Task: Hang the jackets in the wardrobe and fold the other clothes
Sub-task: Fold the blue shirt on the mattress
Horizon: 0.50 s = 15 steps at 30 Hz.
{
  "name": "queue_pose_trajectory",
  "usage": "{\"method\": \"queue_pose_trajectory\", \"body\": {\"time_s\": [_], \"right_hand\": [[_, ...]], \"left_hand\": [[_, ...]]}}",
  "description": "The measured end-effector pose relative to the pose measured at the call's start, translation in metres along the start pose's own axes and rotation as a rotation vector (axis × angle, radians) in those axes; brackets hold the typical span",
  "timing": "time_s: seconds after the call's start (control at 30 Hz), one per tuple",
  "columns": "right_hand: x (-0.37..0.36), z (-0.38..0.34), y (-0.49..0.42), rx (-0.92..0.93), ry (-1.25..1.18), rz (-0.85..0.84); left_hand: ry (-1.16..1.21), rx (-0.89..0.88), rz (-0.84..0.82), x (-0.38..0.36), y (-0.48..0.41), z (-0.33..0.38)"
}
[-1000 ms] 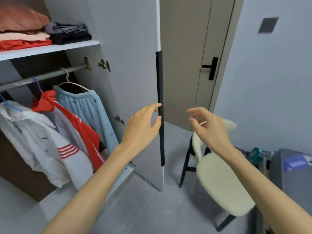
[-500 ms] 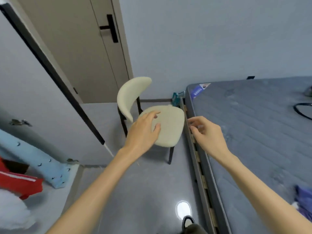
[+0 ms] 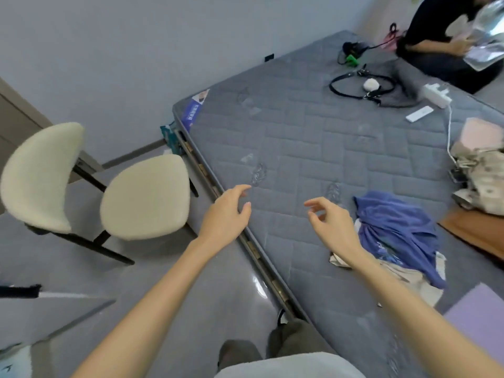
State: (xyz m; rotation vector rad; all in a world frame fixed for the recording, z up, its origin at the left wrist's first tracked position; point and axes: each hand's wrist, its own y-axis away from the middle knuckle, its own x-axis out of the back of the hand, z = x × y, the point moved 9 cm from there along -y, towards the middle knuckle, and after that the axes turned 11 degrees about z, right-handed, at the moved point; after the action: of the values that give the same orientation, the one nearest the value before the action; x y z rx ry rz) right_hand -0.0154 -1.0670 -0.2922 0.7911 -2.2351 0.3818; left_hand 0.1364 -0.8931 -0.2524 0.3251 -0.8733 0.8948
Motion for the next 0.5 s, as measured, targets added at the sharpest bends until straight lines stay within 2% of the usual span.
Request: {"method": "queue_pose_trajectory", "body": {"time_s": [0.23,0.5], "right_hand": [[0.034,0.14,-0.01,-0.306,0.015,0.037],[0.035,0.273,-0.012,-0.601,0.019,0.056]], "left_hand": [[-0.008,-0.069,-0.27,-0.135,-0.029,0.05],[-0.038,-0.13,-0.579,-0.282,-0.051,0.074]]}}
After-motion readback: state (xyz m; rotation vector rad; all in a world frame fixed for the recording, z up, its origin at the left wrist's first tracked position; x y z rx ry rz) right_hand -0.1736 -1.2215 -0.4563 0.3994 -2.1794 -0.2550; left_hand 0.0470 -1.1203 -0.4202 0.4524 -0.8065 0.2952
